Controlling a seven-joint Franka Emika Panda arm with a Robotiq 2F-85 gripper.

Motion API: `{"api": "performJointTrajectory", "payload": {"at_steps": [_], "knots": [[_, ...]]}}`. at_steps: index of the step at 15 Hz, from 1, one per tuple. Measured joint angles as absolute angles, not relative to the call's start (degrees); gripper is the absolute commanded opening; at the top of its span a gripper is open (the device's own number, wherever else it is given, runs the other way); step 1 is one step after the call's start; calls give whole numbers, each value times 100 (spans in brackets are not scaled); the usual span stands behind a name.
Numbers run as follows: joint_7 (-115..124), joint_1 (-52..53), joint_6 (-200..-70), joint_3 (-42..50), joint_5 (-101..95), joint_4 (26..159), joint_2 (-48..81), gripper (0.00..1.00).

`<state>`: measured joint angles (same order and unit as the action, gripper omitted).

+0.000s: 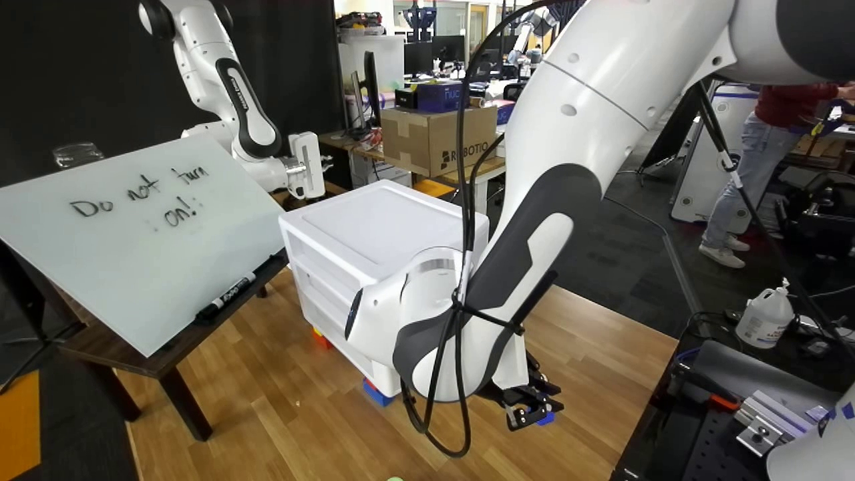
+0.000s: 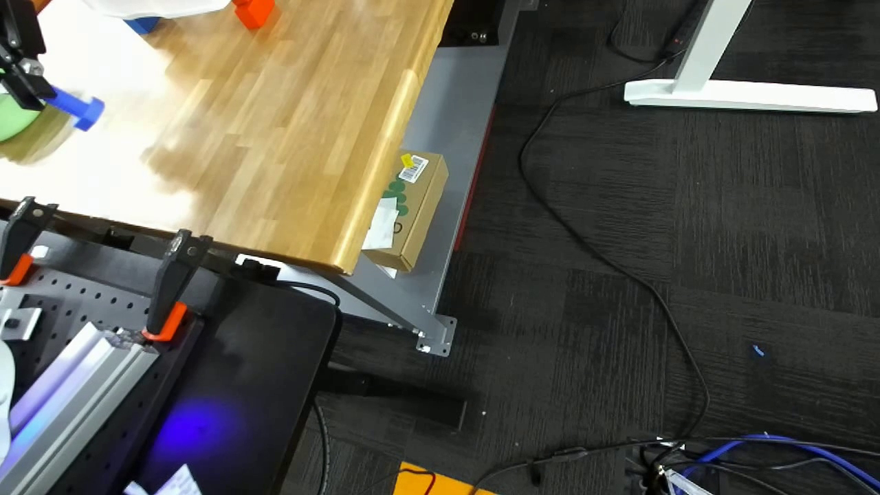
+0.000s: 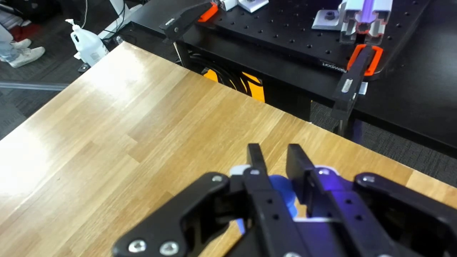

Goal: Put the yellow object in the open drawer and then close it

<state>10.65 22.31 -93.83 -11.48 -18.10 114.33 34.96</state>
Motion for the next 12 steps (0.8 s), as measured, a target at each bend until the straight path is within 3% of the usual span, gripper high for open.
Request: {"api": "performJointTrajectory", "payload": {"at_steps": [6, 12], "knots": [[1034, 2336, -9391, -1196, -1841, 11213, 3606, 6], [696, 3125, -8934, -1442, -2207, 9934, 4266, 6]]}}
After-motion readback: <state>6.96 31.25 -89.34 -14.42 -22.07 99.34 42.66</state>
